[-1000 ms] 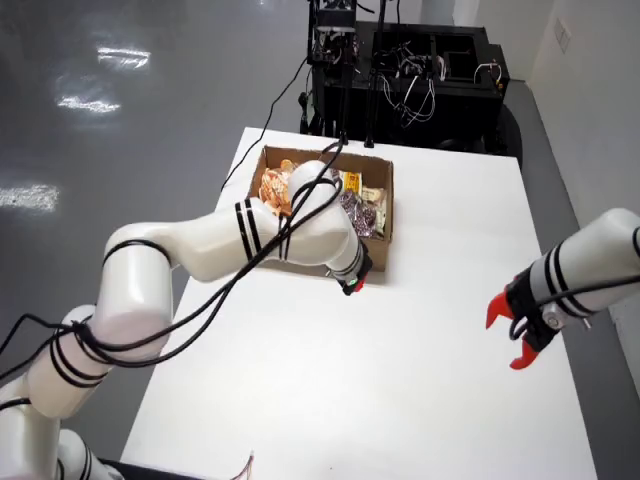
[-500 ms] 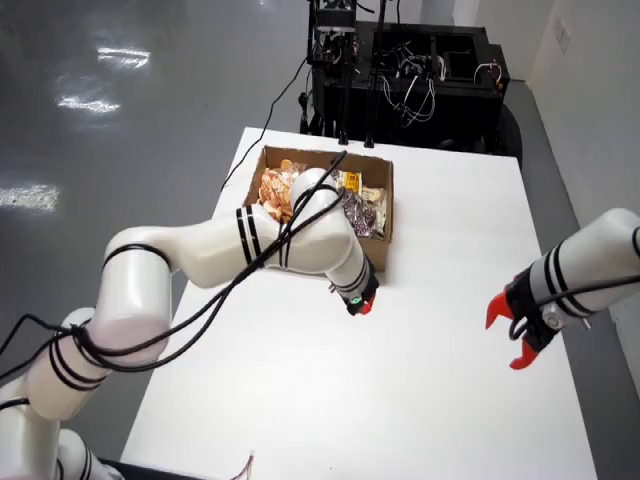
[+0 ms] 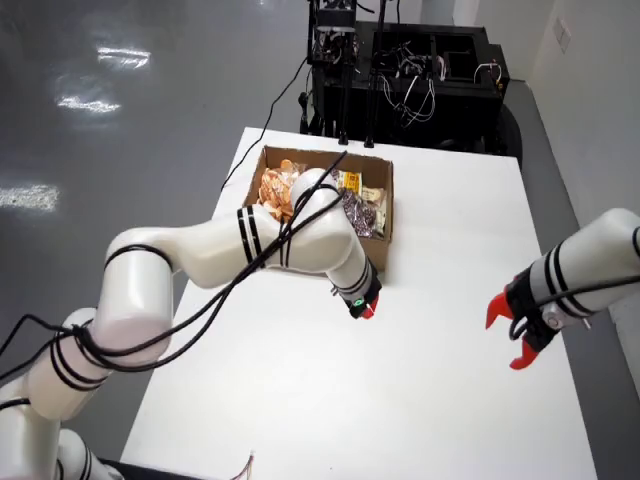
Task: Grasp a snack and put it in the bin.
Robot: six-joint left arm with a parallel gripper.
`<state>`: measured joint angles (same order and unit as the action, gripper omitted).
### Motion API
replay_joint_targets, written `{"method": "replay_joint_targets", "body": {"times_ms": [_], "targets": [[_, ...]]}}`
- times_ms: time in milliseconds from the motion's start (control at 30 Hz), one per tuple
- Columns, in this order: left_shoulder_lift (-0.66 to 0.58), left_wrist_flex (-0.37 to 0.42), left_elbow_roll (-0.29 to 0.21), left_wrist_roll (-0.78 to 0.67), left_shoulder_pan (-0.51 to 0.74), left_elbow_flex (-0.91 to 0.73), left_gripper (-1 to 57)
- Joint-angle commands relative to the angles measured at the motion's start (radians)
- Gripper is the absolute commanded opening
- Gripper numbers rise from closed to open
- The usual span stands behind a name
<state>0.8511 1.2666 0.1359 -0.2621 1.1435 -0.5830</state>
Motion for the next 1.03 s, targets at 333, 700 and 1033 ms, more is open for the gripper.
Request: {"method": "replay_joint_targets", "body": {"times_ms": [333, 700, 1033], "targets": [[0.042, -0.001, 0.001, -0.076, 0.018, 0.069, 0.6], [0.168, -0.001, 0.001, -0.091, 0.028, 0.286, 0.8], [0.304, 0.0, 0.001, -0.062, 0.019, 0.53, 0.9]]}}
